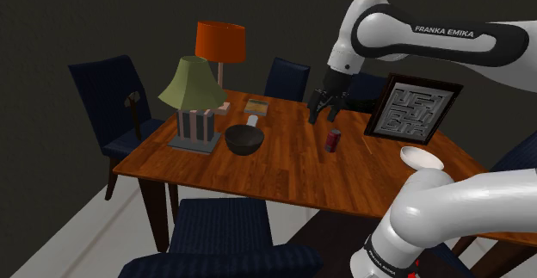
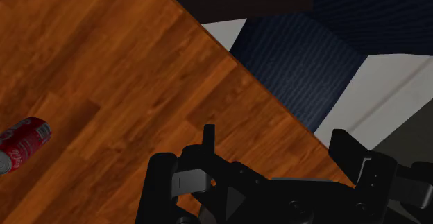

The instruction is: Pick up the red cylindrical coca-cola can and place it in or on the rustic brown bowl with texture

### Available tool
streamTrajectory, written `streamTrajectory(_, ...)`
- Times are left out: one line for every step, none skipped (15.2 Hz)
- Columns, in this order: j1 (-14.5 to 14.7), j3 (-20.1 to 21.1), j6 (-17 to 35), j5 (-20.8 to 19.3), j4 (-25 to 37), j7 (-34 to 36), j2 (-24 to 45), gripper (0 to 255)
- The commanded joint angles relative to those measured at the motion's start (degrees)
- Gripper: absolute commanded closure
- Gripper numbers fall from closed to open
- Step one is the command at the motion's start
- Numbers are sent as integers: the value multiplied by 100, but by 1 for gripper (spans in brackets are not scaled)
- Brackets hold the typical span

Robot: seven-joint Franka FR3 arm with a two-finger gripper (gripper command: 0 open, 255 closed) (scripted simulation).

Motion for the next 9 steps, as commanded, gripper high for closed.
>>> streamTrajectory(0, 0, 0, 0, 0, 0, 0, 0)
streamTrajectory(-47, -98, 94, -81, -51, -122, 60, 0)
streamTrajectory(-93, -197, 191, -162, -96, -243, 127, 0)
streamTrajectory(-138, -297, 290, -241, -135, -362, 201, 0)
streamTrajectory(-184, -396, 392, -319, -167, -482, 283, 0)
streamTrajectory(-228, -496, 495, -395, -192, -600, 372, 0)
streamTrajectory(-272, -596, 600, -469, -210, -719, 468, 0)
streamTrajectory(-315, -696, 706, -539, -222, -837, 572, 0)
streamTrajectory(-358, -796, 814, -606, -227, -954, 683, 0)
